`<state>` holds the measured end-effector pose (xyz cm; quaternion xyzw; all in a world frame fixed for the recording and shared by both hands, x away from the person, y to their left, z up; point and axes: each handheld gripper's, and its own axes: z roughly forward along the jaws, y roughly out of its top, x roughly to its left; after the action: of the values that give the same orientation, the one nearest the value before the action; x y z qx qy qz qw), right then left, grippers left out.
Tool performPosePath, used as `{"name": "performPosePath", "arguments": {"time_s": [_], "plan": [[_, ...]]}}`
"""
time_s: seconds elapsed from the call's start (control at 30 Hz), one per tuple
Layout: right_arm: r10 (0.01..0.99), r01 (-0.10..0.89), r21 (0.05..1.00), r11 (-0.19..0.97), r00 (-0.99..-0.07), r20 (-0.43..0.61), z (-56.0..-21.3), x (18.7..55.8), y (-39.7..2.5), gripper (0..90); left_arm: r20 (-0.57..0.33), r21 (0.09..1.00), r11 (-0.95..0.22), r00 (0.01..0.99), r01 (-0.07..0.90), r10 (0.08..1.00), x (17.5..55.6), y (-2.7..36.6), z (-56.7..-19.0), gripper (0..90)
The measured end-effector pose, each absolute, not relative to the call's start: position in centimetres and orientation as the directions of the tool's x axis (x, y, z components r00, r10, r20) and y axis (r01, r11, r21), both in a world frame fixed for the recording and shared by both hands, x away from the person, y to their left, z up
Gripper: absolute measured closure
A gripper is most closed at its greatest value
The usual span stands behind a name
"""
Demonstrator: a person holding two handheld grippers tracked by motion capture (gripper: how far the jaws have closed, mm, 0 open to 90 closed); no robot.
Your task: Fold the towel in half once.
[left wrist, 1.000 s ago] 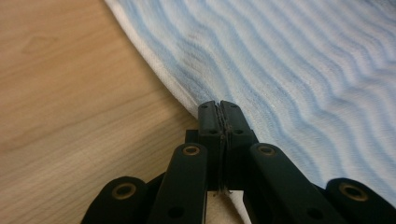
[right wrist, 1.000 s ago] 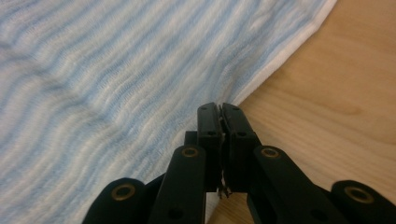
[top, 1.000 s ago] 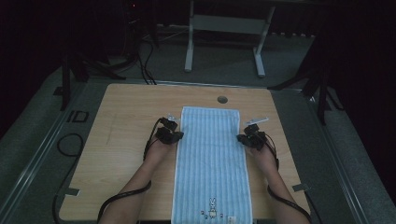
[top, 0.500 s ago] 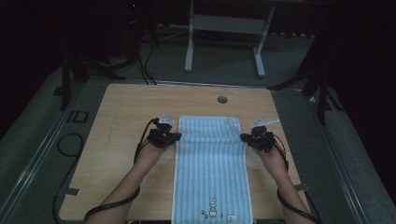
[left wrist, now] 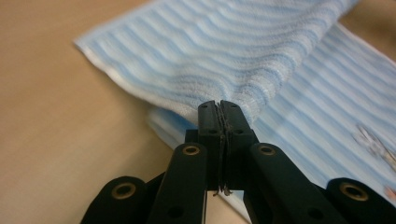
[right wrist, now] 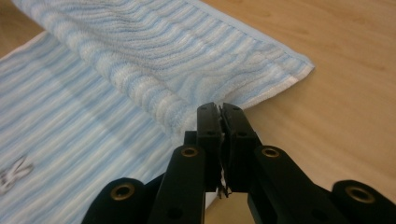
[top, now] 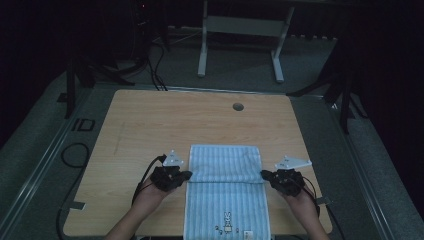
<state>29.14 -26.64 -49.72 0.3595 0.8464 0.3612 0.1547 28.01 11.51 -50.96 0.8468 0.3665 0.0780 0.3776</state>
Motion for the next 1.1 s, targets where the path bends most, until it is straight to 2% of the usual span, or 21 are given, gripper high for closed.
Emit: {"name": "performPosePath", "arguments": {"time_s": [0.23, 0.3, 0.33, 0.43, 0.57, 0.73, 1.0, 1.1], "plan": [[0.698, 0.514, 0.688, 0.512, -0.715, 0.015, -50.9, 26.5, -26.7, 83.4, -0.158, 0.659, -0.486, 0.738, 0.574, 0.656, 26.2, 11.8, -52.6, 88.0], [0.723, 0.512, 0.695, 0.505, -0.690, -0.017, -50.7, 26.3, -27.0, 81.1, -0.183, 0.649, -0.482, 0.736, 0.588, 0.652, 26.3, 12.2, -52.8, 87.2], [0.734, 0.517, 0.700, 0.493, -0.679, -0.015, -50.5, 26.3, -27.2, 81.0, -0.190, 0.654, -0.478, 0.738, 0.587, 0.647, 26.2, 12.3, -52.8, 84.7], [0.744, 0.512, 0.718, 0.472, -0.668, -0.012, -49.9, 26.4, -27.5, 79.5, -0.160, 0.676, -0.476, 0.742, 0.563, 0.652, 26.0, 12.4, -52.4, 62.8], [0.729, 0.512, 0.720, 0.469, -0.684, 0.012, -49.9, 26.7, -26.8, 79.4, -0.187, 0.712, -0.437, 0.749, 0.549, 0.636, 26.4, 12.2, -51.8, 56.1], [0.706, 0.510, 0.703, 0.496, -0.708, 0.015, -50.8, 26.8, -25.6, 78.2, -0.179, 0.724, -0.444, 0.765, 0.528, 0.618, 26.6, 11.3, -51.8, 56.1], [0.704, 0.535, 0.640, 0.551, -0.710, -0.013, -53.5, 27.6, -25.1, 78.1, -0.172, 0.650, -0.516, 0.770, 0.557, 0.614, 27.5, 10.1, -54.3, 56.5], [0.705, 0.540, 0.640, 0.546, -0.709, -0.003, -54.0, 28.0, -25.2, 77.8, -0.183, 0.655, -0.502, 0.763, 0.564, 0.619, 28.2, 10.4, -54.6, 61.7]]}}
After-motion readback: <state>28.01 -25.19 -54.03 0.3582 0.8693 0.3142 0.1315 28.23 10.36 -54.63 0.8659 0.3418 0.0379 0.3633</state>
